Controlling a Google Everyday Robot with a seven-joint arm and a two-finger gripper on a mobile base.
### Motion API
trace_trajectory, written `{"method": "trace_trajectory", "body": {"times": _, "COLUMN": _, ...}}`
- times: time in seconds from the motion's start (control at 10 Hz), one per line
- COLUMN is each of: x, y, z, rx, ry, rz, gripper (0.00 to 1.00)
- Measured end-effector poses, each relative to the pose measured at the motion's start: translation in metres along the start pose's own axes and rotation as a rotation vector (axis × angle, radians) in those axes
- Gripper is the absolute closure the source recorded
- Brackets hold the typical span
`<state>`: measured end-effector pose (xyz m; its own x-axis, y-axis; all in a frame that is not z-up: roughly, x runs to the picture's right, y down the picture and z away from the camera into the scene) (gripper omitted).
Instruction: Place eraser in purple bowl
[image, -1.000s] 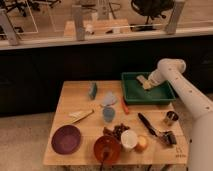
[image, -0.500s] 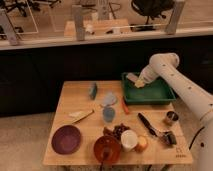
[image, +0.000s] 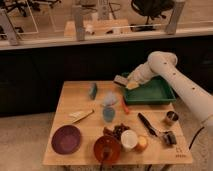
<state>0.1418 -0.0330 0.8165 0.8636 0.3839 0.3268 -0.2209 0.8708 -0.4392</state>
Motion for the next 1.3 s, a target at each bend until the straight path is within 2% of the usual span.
{"method": "trace_trajectory", "body": {"times": 0.2, "x": -0.015, "y": 0.016, "z": 0.0, "rx": -0.071, "ry": -0.064, "rz": -0.088, "gripper": 0.9}}
{"method": "trace_trajectory", "body": {"times": 0.3, "x": -0.019, "y": 0.022, "z": 0.0, "rx": -0.091, "ry": -0.083, "rz": -0.116, "gripper": 0.9}}
{"method": "trace_trajectory", "body": {"times": 0.8, "x": -0.021, "y": 0.024, "z": 0.0, "rx": -0.098, "ry": -0.09, "rz": -0.128, "gripper": 0.9}}
{"method": "trace_trajectory", "body": {"times": 1.0, "x": -0.03, "y": 0.039, "z": 0.004, "rx": -0.106, "ry": -0.079, "rz": -0.215, "gripper": 0.9}}
{"method": "trace_trajectory", "body": {"times": 1.3, "x": -0.05, "y": 0.084, "z": -0.002, "rx": -0.09, "ry": -0.064, "rz": -0.405, "gripper": 0.9}}
